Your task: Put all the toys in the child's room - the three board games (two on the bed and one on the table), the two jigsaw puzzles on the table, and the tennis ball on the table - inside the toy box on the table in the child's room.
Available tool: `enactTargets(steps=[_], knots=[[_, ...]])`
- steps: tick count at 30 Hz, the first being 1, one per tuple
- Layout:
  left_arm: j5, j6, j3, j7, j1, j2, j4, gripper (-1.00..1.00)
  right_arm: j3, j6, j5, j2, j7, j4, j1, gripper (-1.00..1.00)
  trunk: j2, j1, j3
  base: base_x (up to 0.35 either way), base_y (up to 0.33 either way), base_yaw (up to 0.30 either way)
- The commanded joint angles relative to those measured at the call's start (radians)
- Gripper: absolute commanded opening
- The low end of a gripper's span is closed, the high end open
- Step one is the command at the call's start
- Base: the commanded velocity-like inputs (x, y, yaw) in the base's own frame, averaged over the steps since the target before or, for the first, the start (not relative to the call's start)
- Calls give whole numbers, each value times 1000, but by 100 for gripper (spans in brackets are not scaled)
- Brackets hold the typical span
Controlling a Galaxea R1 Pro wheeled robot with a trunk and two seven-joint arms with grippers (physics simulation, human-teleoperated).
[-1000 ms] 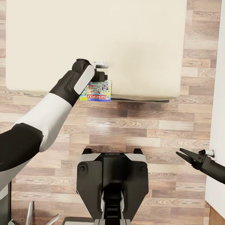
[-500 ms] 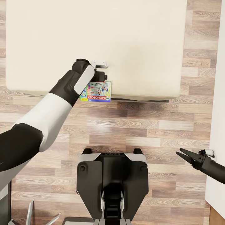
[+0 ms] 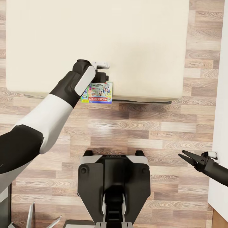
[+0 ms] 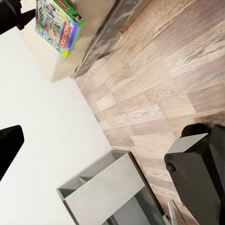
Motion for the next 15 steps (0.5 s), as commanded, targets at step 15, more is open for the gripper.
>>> enactTargets(steps=[15], knots=[[12, 70, 157, 78, -1, 114, -273, 100, -1, 3, 3, 2, 5, 0, 0, 100, -2, 1, -1, 0, 0, 0]])
